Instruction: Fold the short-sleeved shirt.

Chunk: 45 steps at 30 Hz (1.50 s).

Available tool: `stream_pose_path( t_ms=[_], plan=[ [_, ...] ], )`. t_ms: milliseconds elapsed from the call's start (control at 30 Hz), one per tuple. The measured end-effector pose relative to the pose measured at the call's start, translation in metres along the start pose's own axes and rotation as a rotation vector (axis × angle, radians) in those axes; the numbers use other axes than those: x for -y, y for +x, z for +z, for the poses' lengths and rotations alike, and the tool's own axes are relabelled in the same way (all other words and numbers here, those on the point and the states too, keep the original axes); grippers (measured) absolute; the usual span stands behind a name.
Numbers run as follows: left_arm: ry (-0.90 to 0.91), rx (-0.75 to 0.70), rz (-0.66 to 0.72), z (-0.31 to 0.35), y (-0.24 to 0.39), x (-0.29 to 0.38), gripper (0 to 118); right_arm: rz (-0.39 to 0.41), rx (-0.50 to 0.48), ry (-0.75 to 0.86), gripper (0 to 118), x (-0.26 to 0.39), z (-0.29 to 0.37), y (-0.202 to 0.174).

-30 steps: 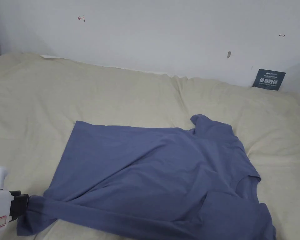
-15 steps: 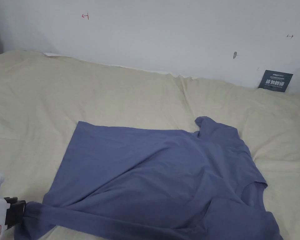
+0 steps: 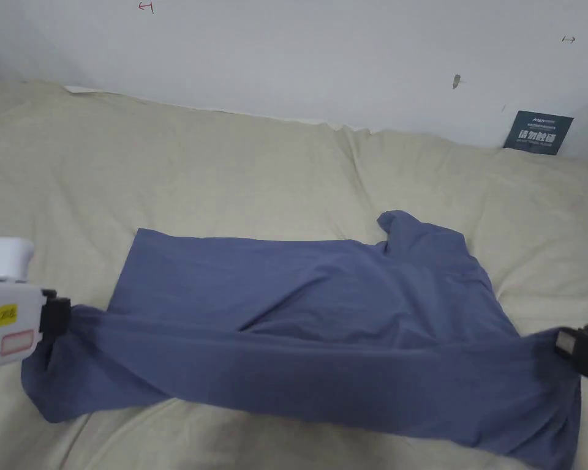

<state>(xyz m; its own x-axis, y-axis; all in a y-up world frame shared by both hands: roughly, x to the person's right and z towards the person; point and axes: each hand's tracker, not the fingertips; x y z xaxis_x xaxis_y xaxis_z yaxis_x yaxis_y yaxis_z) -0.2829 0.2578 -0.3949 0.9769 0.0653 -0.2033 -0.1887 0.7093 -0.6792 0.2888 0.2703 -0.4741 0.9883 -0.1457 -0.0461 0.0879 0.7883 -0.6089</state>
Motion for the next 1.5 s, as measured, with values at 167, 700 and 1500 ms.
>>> stream_pose_path(
  t_ms=[167, 700, 1500],
  plan=[
    [-0.083, -0.019, -0.045, -0.066, 0.008, -0.033, 3, 0.004, 0.047, -0.084, 0, -0.030, -0.076, -0.005],
    [-0.056, 0.111, 0.028, -0.038, -0.008, -0.024, 113, 0.065, 0.047, -0.020, 100, -0.014, -0.043, -0.014],
    [-0.108, 0.115, 0.181, 0.002, -0.019, 0.080, 68, -0.011, -0.078, -0.088, 0, 0.089, 0.044, -0.042]
  ],
)
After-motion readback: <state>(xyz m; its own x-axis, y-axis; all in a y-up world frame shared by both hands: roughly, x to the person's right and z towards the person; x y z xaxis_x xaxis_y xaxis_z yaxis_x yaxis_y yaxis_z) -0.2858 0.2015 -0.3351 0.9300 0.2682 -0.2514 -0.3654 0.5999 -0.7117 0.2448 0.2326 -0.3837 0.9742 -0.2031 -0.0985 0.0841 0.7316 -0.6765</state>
